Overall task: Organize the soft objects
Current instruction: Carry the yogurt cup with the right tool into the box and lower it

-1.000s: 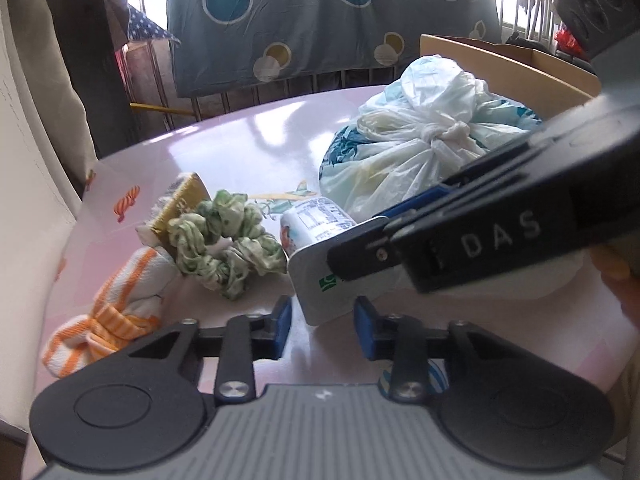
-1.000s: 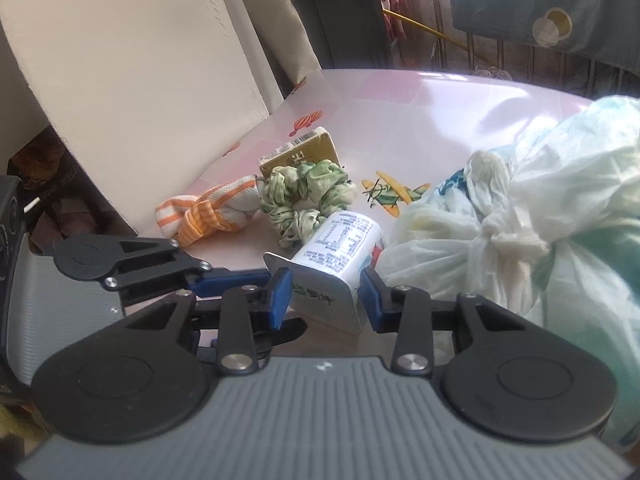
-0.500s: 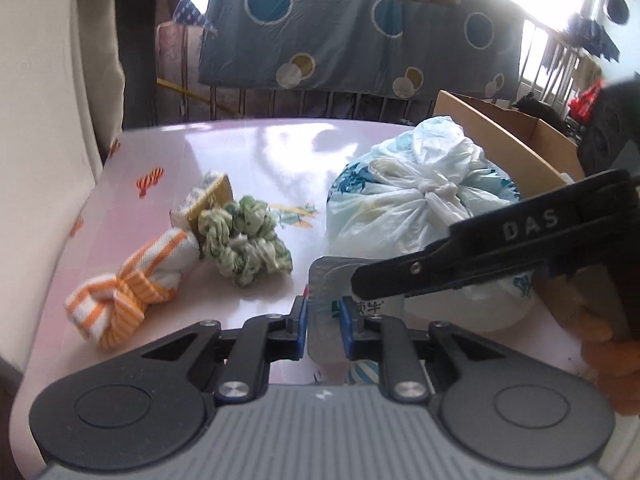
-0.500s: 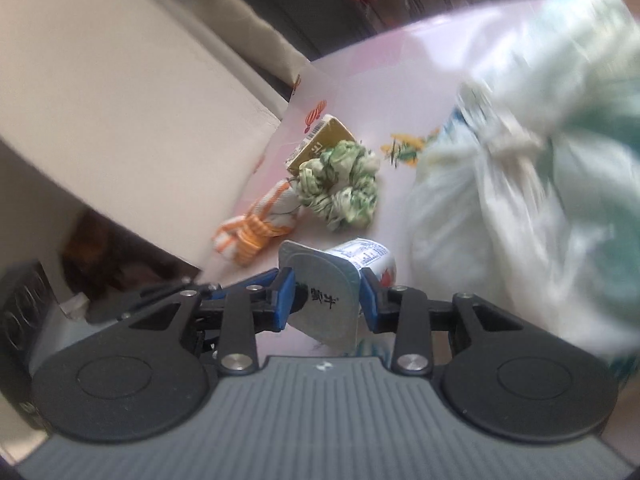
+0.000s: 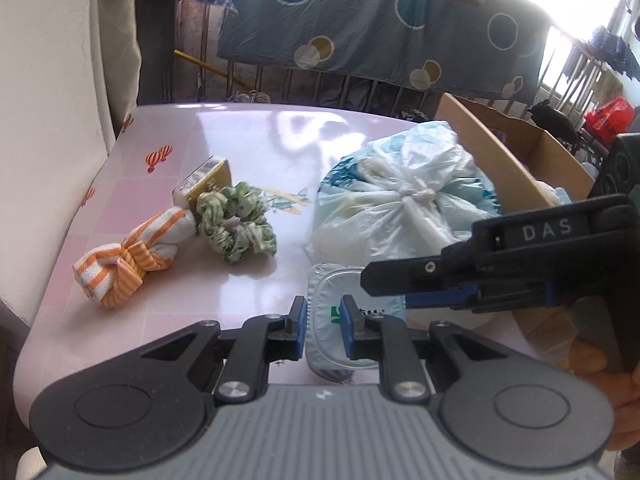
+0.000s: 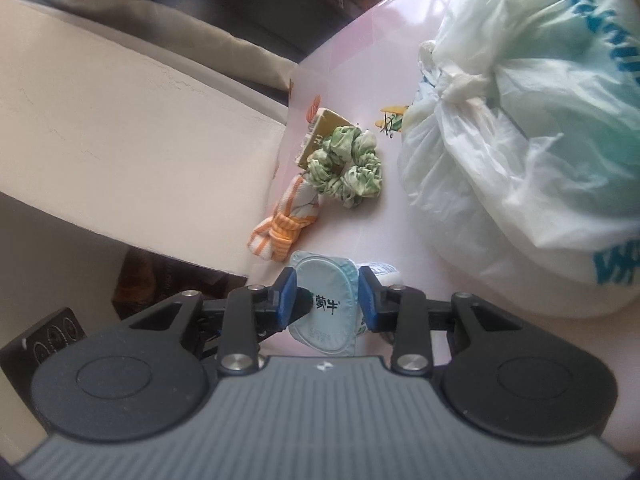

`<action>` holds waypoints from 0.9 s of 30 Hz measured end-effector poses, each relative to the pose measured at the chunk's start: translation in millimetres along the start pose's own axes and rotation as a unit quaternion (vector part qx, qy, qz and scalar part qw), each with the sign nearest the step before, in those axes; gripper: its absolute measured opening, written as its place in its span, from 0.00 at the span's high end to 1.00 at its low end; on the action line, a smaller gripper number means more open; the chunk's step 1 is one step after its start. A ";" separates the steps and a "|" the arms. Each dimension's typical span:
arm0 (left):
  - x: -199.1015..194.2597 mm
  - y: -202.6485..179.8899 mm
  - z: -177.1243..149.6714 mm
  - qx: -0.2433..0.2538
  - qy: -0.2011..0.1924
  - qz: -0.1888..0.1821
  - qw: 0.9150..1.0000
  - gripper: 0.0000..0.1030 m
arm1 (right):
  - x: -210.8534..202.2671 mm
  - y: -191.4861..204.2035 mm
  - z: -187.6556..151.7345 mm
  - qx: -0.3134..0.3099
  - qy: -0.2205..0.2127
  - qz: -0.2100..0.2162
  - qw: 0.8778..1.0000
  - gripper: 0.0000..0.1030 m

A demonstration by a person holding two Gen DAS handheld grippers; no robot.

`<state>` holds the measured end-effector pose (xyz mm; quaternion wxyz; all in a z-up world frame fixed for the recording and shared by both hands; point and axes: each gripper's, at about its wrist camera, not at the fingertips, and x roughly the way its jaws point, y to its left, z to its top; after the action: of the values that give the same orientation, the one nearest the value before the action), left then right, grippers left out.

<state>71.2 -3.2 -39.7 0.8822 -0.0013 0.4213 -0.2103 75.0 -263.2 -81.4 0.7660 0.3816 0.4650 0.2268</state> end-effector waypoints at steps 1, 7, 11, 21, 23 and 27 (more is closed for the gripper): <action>-4.2 -5.1 1.8 0.005 -0.003 0.000 1.000 0.82 | -7.0 1.4 -0.1 0.000 -0.005 0.003 1.000 0.69; -30.4 -40.9 25.0 0.035 -0.035 -0.013 0.999 0.82 | -58.3 6.8 5.8 0.004 -0.044 0.029 0.999 0.69; -46.6 -77.0 48.6 0.058 -0.064 -0.031 0.996 0.82 | -110.5 12.1 15.6 -0.005 -0.088 0.038 0.995 0.69; -33.2 -201.6 97.3 0.129 -0.078 -0.106 0.983 0.80 | -257.2 -23.7 32.7 0.008 -0.203 0.003 0.979 0.69; -14.4 -223.5 101.3 0.133 -0.055 -0.118 0.983 0.79 | -272.3 -44.7 34.0 0.028 -0.208 -0.012 0.978 0.69; 29.9 -250.7 98.7 0.128 0.011 -0.126 0.984 0.79 | -276.5 -95.8 38.8 0.085 -0.187 -0.026 0.978 0.68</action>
<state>68.5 -260.1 46.8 0.8370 0.0608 0.3969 -0.3717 -19.8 -529.9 2.2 0.8099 0.4687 0.3409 0.0910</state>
